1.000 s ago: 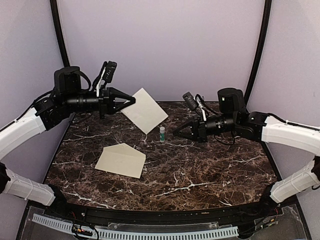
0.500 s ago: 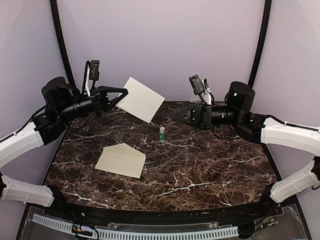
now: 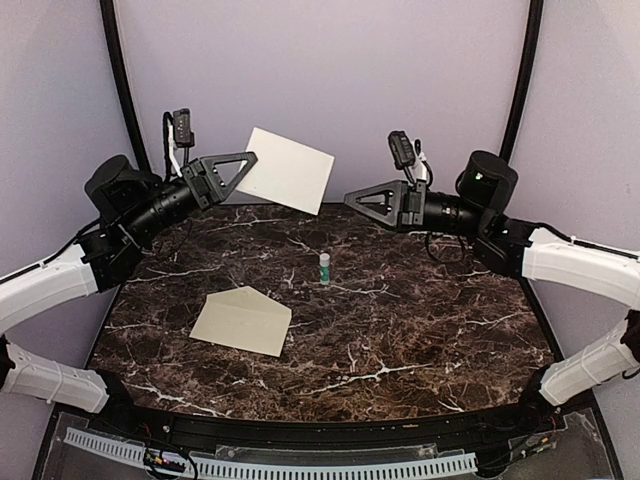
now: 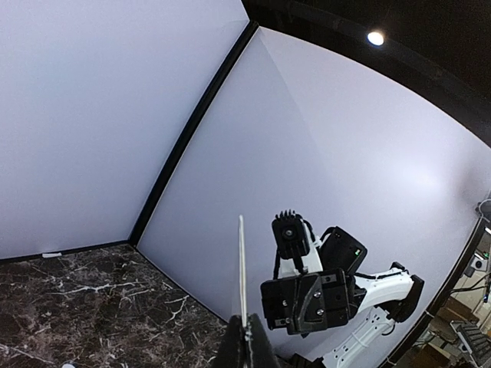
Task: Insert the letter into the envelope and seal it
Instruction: Fold the letter, then place the letter in the envelope.
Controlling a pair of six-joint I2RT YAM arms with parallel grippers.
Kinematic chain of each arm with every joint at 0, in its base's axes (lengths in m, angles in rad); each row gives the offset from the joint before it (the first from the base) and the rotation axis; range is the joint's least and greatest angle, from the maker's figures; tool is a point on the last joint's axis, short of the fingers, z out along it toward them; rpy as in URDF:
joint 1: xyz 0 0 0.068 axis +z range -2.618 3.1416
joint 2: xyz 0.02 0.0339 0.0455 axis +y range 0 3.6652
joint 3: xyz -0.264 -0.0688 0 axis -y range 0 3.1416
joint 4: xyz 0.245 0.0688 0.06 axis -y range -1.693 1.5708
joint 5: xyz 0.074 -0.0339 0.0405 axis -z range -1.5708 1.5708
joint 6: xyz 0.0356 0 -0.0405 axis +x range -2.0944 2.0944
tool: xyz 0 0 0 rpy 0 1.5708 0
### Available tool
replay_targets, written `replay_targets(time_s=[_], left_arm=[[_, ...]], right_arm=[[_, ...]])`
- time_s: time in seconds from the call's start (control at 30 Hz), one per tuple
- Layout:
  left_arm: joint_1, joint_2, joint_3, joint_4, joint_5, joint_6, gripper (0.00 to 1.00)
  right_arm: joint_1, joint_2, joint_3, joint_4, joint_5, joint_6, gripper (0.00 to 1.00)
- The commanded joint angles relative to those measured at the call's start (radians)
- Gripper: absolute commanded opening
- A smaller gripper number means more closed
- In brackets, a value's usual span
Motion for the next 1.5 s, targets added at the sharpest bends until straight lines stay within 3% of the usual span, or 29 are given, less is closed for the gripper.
replay_targets(time_s=[0.0, 0.13, 0.2, 0.4, 0.5, 0.6, 0.7, 0.8, 0.9, 0.97, 1.03, 1.1, 1.17, 1.3, 1.47], left_arm=[[-0.049, 0.023, -0.010, 0.173, -0.025, -0.109, 0.00], [-0.073, 0.052, -0.002, 0.220, 0.013, -0.123, 0.00], [-0.081, 0.060, 0.004, 0.213, 0.017, -0.120, 0.00], [-0.090, 0.067, -0.011, 0.221, -0.009, -0.125, 0.00], [-0.093, 0.079, -0.010, 0.233, 0.003, -0.133, 0.00], [-0.093, 0.100, 0.002, 0.255, 0.043, -0.146, 0.00], [-0.097, 0.125, 0.011, 0.260, 0.058, -0.146, 0.00], [-0.100, 0.138, 0.020, 0.261, 0.065, -0.142, 0.00], [-0.101, 0.150, 0.021, 0.252, 0.064, -0.129, 0.00], [-0.101, 0.151, 0.017, 0.225, 0.056, -0.085, 0.00], [-0.098, 0.145, 0.016, 0.133, 0.010, -0.010, 0.19], [-0.086, 0.135, 0.018, -0.022, -0.040, 0.056, 0.63], [-0.056, 0.117, 0.013, -0.113, -0.033, 0.097, 0.78], [0.015, 0.060, 0.020, -0.284, 0.002, 0.201, 0.89], [0.030, 0.095, 0.148, -0.547, 0.105, 0.455, 0.91]], right_arm=[[-0.010, -0.011, 0.054, -0.091, 0.109, -0.026, 0.08], [-0.010, 0.000, 0.040, -0.094, 0.108, -0.060, 0.35], [-0.007, 0.005, 0.035, -0.069, 0.087, -0.063, 0.43], [0.008, -0.004, 0.023, -0.009, 0.031, -0.100, 0.57], [0.011, -0.010, 0.023, -0.025, 0.041, -0.120, 0.59], [0.013, 0.000, 0.027, -0.031, 0.038, -0.136, 0.56], [0.013, 0.015, 0.031, -0.017, 0.019, -0.139, 0.46], [0.019, 0.033, 0.047, -0.017, -0.009, -0.151, 0.30], [0.021, 0.034, 0.047, -0.003, -0.017, -0.163, 0.04], [0.019, 0.029, 0.051, -0.051, 0.005, -0.198, 0.00], [0.017, 0.022, 0.061, -0.141, 0.037, -0.259, 0.00], [0.008, 0.017, 0.078, -0.247, 0.062, -0.326, 0.00], [0.000, 0.014, 0.103, -0.373, 0.089, -0.401, 0.00], [-0.010, 0.039, 0.172, -0.645, 0.092, -0.558, 0.00], [-0.006, 0.111, 0.238, -0.871, 0.022, -0.699, 0.00]])
